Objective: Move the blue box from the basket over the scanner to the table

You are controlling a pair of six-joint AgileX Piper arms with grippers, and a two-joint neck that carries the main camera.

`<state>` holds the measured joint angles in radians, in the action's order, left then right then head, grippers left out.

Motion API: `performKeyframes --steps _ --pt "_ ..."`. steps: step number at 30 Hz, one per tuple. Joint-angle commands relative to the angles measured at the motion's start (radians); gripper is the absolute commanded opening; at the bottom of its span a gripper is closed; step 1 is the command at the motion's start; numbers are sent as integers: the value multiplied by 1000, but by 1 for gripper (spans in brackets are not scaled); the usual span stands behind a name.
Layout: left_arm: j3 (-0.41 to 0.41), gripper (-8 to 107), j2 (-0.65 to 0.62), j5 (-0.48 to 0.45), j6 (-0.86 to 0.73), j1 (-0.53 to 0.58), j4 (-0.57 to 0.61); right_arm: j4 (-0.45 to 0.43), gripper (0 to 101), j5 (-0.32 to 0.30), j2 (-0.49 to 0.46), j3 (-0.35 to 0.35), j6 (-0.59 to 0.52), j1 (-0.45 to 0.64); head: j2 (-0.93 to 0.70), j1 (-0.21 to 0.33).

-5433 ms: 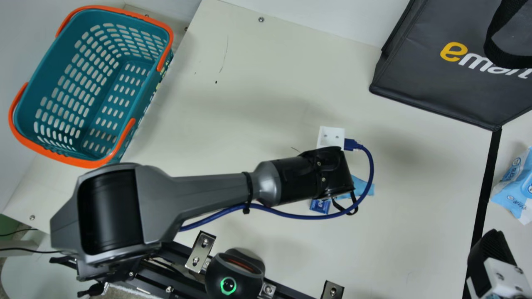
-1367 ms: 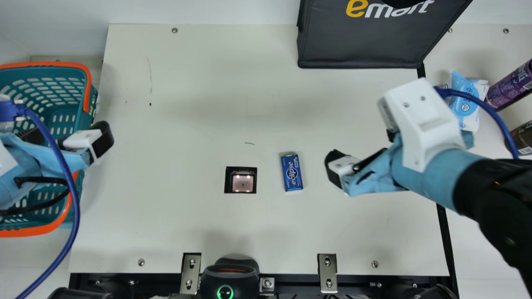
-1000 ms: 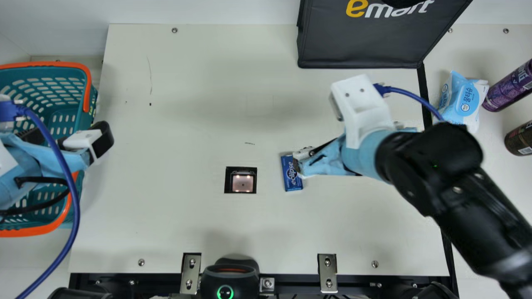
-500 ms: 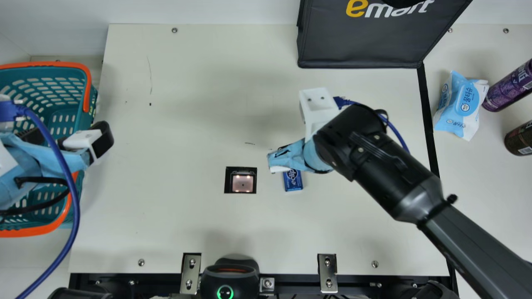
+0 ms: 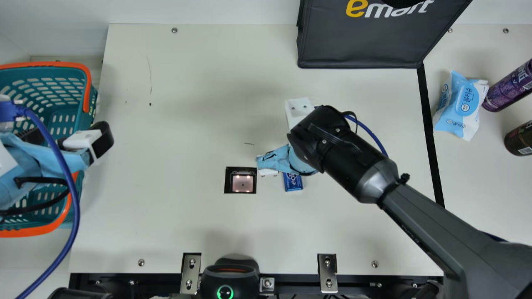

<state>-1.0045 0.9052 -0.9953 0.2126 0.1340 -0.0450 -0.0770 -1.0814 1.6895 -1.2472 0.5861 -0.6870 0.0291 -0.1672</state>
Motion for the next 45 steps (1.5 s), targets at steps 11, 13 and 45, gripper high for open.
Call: performKeyframes --steps 11,13,45 --pt "0 90 0 0 0 0 0 -21 95 69 50 39 24 -30 -2 29" --pt "0 90 0 0 0 0 0 -23 95 80 57 46 27 -33 -2 29" --pt "0 90 0 0 0 0 0 -39 28 166 84 124 35 -33 -2 29"
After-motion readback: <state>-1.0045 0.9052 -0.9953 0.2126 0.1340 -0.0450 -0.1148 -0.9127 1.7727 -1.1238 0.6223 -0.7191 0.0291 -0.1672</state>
